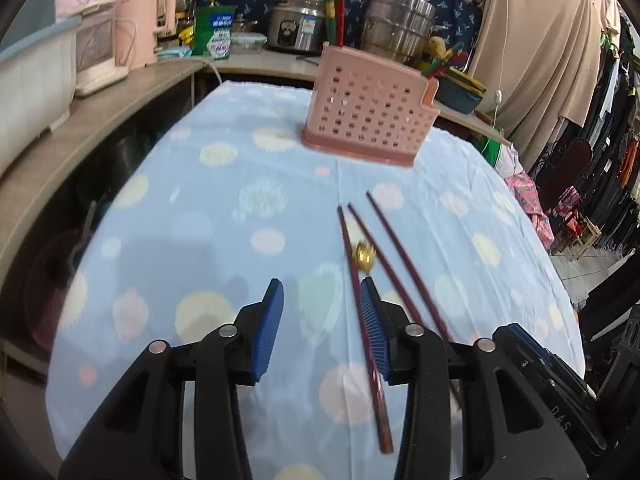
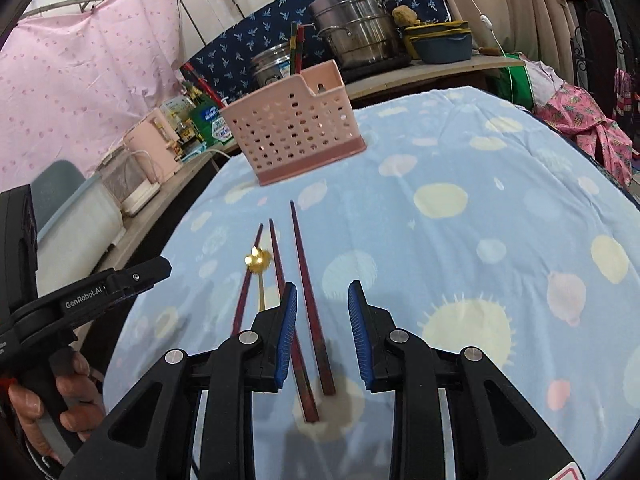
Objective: Organize utensils
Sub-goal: 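Move both open tools back down toward the dark-red chopsticks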
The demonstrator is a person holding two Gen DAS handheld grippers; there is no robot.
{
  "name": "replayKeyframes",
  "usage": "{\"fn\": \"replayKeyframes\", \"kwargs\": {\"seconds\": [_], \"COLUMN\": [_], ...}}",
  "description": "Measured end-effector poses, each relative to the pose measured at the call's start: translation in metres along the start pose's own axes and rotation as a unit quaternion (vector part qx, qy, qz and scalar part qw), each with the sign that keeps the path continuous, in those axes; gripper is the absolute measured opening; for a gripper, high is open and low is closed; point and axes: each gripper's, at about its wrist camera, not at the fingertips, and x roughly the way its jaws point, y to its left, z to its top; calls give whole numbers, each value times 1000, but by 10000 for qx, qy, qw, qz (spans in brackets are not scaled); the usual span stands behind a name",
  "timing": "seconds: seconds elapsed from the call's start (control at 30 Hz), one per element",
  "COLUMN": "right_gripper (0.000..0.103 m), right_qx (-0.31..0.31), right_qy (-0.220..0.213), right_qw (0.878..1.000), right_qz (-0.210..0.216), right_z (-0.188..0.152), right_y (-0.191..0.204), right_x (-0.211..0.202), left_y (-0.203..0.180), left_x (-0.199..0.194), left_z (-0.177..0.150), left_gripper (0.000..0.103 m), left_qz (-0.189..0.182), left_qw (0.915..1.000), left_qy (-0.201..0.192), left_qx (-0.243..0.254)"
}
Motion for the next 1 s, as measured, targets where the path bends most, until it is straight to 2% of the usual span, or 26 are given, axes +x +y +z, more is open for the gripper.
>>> {"fn": "replayKeyframes", "kwargs": {"seconds": [0.03,0.17,0.43,0.6,1.0], "right_gripper": [27,27,27,25,17], "right_qx": [-32,-96,-142,-241,-303], "right_qy": [58,175,282,321,378], "right_qw": [10000,9997,9994,9990,9985], "right_qz": [-30,-109,-165,-184,-260], "right_z": [-6,-23,-33,-36,-38], "right_y": [-1,-3,-4,-1,0], "right_x": [0,-1,5,8,16], "left_y": [0,-1,-12,-23,-29], "left_x": [0,1,2,2,10], "left_z": [-6,-23,-49,-57,-68], "left_gripper": [45,46,49,49,49], "left_qz": [-8,20,-12,-26,12], "left_qw": [10000,10000,9998,9995,9991], "left_qy": [19,78,163,157,236], "left_qx": [6,20,101,283,362]}}
